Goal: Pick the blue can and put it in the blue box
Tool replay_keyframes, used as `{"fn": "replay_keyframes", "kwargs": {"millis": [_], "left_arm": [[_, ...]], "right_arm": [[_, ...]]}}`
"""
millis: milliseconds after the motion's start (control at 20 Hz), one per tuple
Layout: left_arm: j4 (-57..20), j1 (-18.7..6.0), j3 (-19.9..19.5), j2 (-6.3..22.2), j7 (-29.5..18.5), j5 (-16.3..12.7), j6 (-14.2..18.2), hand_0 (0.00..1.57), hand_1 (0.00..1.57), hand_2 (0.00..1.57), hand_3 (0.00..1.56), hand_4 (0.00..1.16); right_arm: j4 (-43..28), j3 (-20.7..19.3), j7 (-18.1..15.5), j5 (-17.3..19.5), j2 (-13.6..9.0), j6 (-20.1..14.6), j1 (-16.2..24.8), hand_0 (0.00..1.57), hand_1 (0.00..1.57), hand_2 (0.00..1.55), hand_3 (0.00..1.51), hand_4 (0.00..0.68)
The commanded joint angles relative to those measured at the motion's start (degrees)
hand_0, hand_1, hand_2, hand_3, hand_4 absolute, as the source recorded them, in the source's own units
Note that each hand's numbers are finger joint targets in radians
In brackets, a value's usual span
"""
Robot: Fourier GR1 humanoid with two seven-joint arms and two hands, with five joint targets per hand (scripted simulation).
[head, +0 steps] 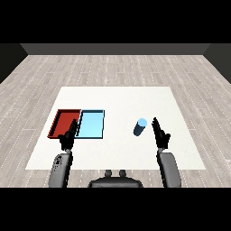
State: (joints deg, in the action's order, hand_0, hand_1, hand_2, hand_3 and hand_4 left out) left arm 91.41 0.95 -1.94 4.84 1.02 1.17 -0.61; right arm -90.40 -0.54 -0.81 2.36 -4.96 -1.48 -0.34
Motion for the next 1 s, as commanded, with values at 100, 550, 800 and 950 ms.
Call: {"fn": "replay_keyframes", "kwargs": {"millis": [100,550,800,950], "left_arm": [[-0.5,-0.8,-0.3,0.0,-2.2,1.5,0.0,0.00,0.00,0.00,0.00,0.00],[2.4,0.5,-0.6,-3.7,-17.7,-5.5,-4.7,0.00,0.00,0.00,0.00,0.00],[-4.7,-4.5,-3.3,-1.2,-20.2,-6.3,-6.6,0.00,0.00,0.00,0.00,0.00],[-1.3,-1.7,-2.0,-1.8,-20.6,-6.0,-6.8,0.00,0.00,0.00,0.00,0.00]], "right_arm": [[3.5,-1.3,1.4,-0.1,-0.5,1.7,-3.4,0.00,0.00,0.00,0.00,0.000],[8.6,-5.2,-13.1,-10.9,-0.3,11.7,-8.7,0.00,0.00,0.00,0.00,0.000],[10.0,-5.3,-14.1,-10.4,0.4,10.8,-8.8,0.00,0.00,0.00,0.00,0.000],[3.6,-3.7,-9.1,-10.6,0.8,10.0,-7.8,0.00,0.00,0.00,0.00,0.000]]}}
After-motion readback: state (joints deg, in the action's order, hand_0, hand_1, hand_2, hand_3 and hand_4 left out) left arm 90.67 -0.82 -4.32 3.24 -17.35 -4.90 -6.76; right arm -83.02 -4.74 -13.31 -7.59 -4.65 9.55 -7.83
